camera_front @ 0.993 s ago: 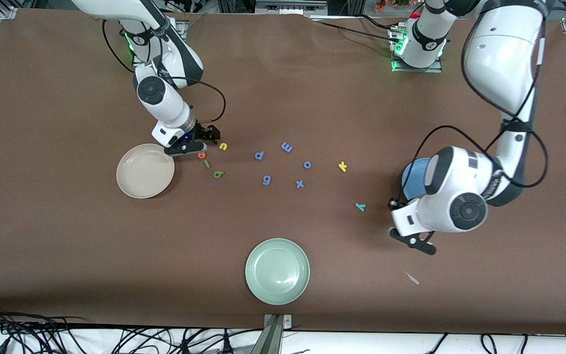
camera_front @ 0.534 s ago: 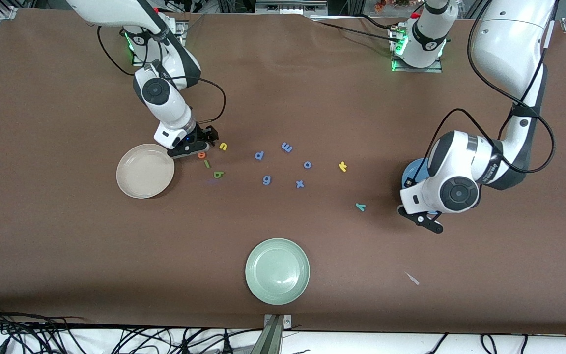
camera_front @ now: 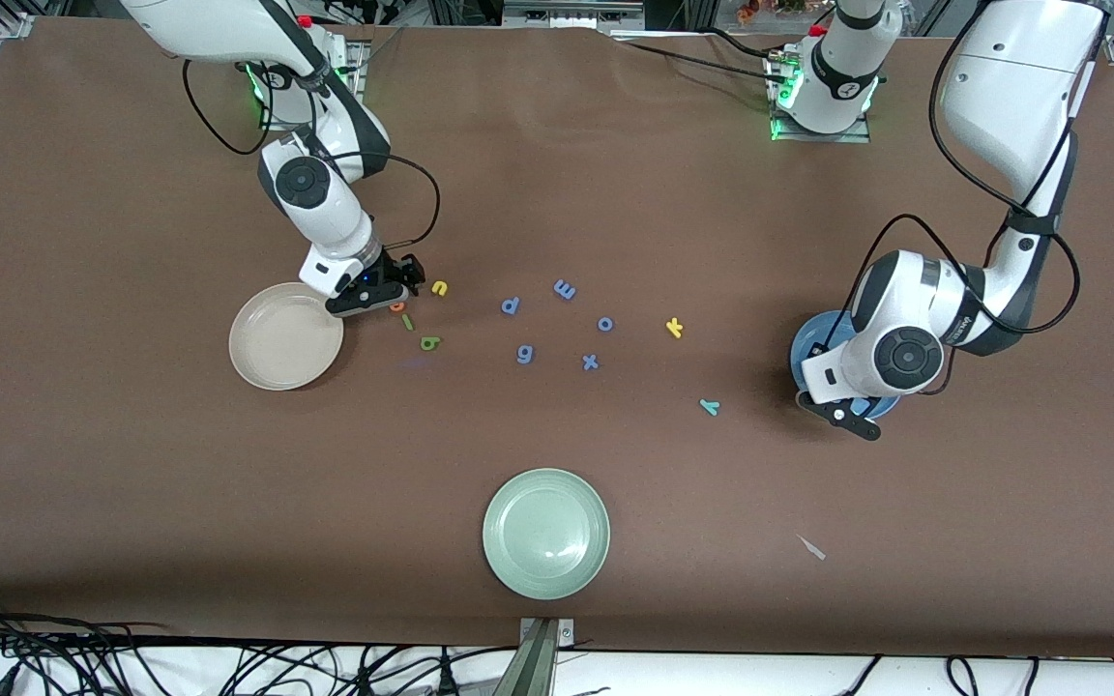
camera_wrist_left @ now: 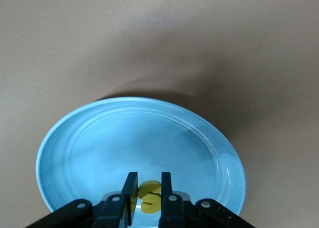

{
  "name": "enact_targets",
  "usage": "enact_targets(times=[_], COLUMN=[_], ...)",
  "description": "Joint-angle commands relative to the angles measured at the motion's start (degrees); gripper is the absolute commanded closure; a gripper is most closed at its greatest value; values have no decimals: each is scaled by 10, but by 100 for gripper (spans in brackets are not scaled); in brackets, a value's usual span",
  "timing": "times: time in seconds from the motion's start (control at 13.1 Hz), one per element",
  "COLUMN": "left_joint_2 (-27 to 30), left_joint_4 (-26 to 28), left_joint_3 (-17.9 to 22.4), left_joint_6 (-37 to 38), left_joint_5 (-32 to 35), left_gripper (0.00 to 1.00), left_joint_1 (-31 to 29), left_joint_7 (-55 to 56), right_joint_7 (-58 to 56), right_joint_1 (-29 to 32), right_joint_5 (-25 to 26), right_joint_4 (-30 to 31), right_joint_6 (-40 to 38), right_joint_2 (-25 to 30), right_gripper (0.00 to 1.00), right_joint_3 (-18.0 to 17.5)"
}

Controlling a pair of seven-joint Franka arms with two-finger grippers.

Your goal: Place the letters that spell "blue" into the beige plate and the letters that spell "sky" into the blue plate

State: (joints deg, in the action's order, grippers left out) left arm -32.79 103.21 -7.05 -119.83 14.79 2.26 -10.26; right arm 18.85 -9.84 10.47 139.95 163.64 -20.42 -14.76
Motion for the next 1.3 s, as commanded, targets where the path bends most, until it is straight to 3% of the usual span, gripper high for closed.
enact_targets(times=[0.0,0.31,0.53,0.69,0.92,1.22], left_joint_2=[39,55,55,49,36,-4], left_joint_4=[16,-34,-42,-42,-35,-34], left_joint_3=[-9,-72,-136,-172,-176,-176], left_joint_6=[13,91,127,123,86,29], left_joint_5=[18,10,9,-8,-68,-61], left_gripper=[0,0,0,0,0,0], left_joint_1=[6,8,7,9,12,65], left_joint_7=[13,91,245,349,414,580], right_joint_7=[8,7,6,1,-22,-116], right_joint_1=[-4,-5,-5,-4,-1,0], right_joint_5=[14,17,17,17,18,18], right_joint_4=[-3,-3,-3,-4,-12,-112], right_joint_6=[13,13,13,13,-22,-257], right_joint_2=[-8,-9,-9,-8,25,82], right_gripper=[23,57,76,81,81,81], right_joint_3=[2,2,2,3,21,46])
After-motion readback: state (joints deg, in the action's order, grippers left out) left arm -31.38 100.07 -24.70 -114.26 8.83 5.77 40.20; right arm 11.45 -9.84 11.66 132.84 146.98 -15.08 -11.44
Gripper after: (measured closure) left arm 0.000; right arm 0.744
